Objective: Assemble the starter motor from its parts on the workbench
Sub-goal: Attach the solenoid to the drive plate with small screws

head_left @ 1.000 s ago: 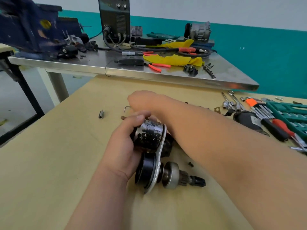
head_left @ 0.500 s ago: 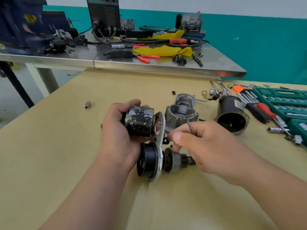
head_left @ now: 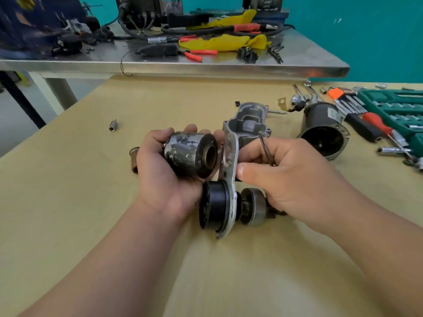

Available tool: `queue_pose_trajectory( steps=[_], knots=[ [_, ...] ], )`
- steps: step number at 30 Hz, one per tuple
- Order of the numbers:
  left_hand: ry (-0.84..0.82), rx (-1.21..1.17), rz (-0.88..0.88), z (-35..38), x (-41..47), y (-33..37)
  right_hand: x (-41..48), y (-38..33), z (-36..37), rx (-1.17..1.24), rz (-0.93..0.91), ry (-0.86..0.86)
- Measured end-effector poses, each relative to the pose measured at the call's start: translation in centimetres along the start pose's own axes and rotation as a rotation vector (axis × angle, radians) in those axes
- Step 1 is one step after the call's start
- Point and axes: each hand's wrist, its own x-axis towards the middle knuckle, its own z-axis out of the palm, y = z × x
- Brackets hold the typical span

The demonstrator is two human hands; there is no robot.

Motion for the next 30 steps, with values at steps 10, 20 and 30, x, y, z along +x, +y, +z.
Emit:
queue_pose_trajectory(
  steps=[10,20,30],
  knots=[
    [0.049,0.063,0.008,0.4,-0.4,0.0,-0.5,0.1,0.4,0.052,-0.051,0.017],
    [0.079,0.302,0.118,0.7,-1.0,-1.0,-1.3,-0.3,1.4,0.048,-0.072,0.016],
    [0.212,0.526,0.112,0.6,-0.8,-0.2,-1.7,-0.3,1.6,0.055,-0.029,0.052]
  ],
)
